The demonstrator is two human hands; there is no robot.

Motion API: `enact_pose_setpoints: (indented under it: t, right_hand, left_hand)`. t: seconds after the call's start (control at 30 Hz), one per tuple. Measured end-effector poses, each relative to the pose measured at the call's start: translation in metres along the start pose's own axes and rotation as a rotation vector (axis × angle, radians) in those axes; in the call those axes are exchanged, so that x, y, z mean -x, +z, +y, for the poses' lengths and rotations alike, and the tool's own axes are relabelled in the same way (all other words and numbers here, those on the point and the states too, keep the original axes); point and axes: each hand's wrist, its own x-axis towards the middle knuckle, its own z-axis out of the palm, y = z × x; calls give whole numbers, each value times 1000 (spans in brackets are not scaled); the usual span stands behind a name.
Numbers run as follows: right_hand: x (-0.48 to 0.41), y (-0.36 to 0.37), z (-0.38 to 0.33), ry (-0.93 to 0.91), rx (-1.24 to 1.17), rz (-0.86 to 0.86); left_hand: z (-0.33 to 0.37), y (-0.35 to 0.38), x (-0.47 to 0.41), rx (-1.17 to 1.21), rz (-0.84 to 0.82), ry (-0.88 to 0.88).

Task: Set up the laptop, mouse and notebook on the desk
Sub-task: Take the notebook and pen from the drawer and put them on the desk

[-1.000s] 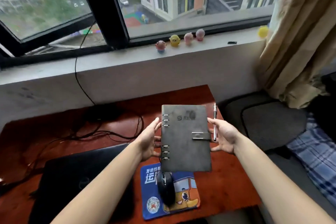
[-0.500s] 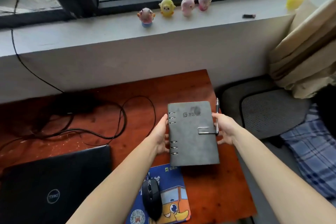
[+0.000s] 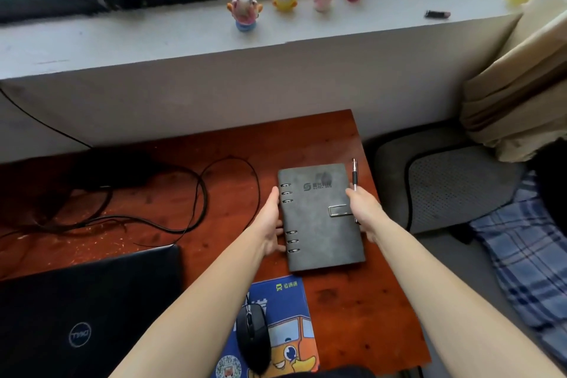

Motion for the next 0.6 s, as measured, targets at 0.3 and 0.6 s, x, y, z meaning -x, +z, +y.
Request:
enact_pose_setpoints:
  t: [0.3,0.6]
  right_hand:
    - [22,9,21,-216,322,343]
    - [46,99,28,-443,918,133]
  left_hand:
    - [-29,-46,34,-596,201,306]
    - [-92,-156,39,-1596,437,371]
